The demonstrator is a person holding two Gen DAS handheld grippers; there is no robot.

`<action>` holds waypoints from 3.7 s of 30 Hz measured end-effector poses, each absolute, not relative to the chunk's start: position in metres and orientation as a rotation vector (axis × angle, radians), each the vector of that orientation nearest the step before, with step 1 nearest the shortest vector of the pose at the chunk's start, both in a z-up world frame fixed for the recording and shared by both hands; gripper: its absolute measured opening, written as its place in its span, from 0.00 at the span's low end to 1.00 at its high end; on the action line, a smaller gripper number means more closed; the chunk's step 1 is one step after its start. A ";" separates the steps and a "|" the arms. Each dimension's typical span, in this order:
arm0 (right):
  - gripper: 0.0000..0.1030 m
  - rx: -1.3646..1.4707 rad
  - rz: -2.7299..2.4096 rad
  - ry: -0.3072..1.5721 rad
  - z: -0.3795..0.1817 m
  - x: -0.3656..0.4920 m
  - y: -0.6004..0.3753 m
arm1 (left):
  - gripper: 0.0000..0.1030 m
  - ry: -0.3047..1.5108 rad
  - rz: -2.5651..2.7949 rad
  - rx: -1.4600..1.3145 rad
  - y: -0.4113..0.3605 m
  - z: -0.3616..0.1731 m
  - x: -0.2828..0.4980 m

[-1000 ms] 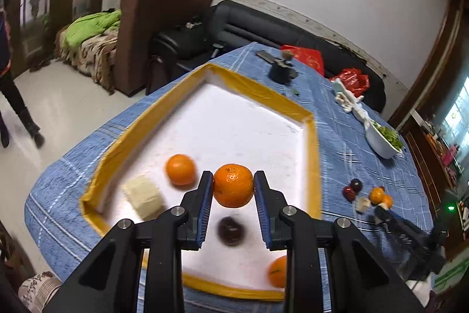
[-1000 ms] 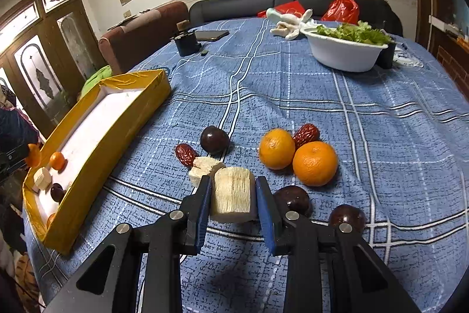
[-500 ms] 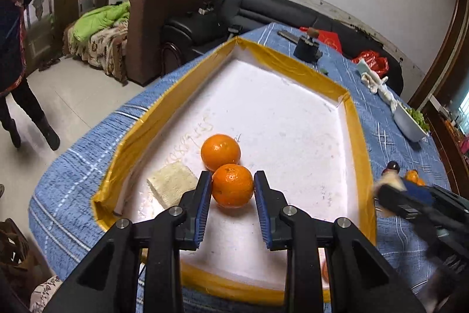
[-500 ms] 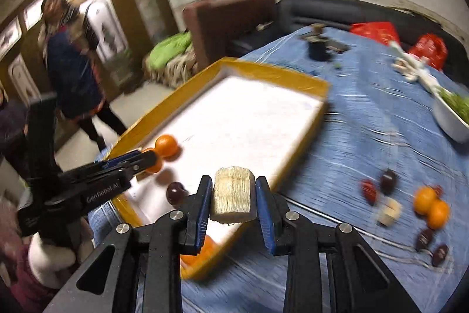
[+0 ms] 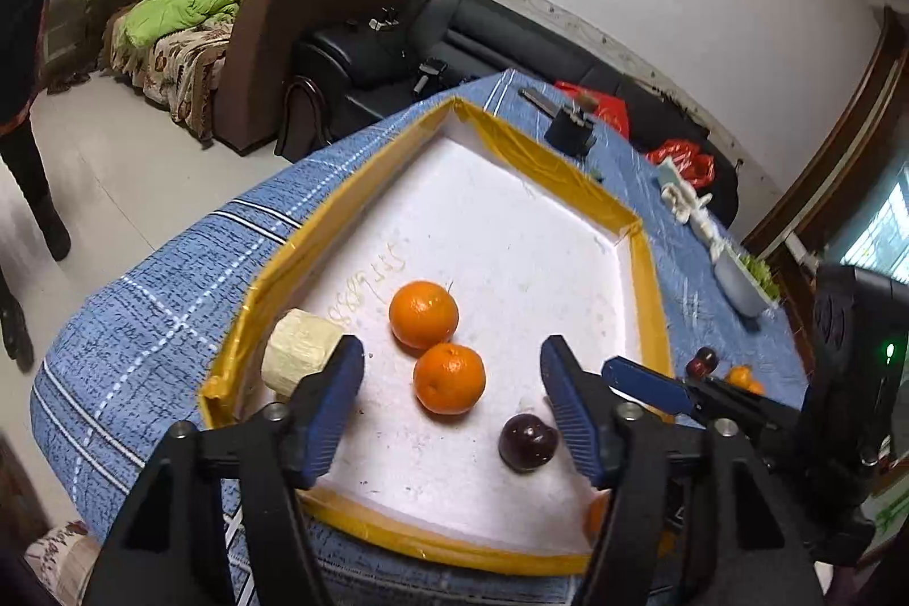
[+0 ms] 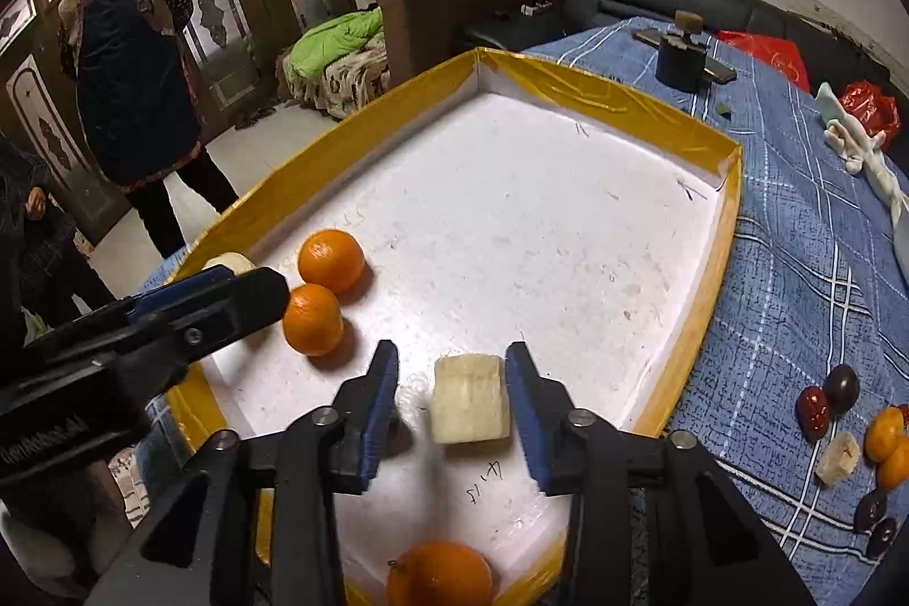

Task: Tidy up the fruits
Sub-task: 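Release the orange into the tray with the left tool while the right tool drops the root chunk there, then move both open tools back toward the remaining fruit, then reach the left tool toward a white root chunk while the right tool approaches a dark plum, then grasp the white root chunk with the left tool while the right tool grasps the dark plum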

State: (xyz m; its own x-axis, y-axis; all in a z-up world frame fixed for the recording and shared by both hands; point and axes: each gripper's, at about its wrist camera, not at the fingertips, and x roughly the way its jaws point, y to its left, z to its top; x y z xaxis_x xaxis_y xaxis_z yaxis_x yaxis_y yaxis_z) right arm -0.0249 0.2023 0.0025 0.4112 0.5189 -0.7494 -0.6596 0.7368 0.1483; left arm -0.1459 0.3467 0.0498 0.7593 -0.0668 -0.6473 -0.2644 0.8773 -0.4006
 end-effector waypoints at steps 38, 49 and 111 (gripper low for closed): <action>0.69 0.244 0.428 0.584 0.175 -0.091 -0.093 | 0.91 0.627 -0.134 -0.393 0.275 0.194 -0.185; 0.69 0.185 0.388 0.721 0.094 -0.071 -0.077 | 0.91 0.753 -0.134 -0.401 0.259 0.146 -0.165; 0.26 0.146 0.328 0.829 -0.011 0.002 -0.076 | 0.14 0.931 -0.316 0.109 0.045 0.007 -0.008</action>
State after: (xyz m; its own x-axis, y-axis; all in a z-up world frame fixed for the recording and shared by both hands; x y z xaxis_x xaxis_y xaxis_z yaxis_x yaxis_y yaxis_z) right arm 0.0016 -0.0755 -0.0108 0.6286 0.3420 -0.6985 -0.2287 0.9397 0.2543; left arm -0.0082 0.0449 0.0066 0.5551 -0.2204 -0.8021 0.3141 0.9484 -0.0432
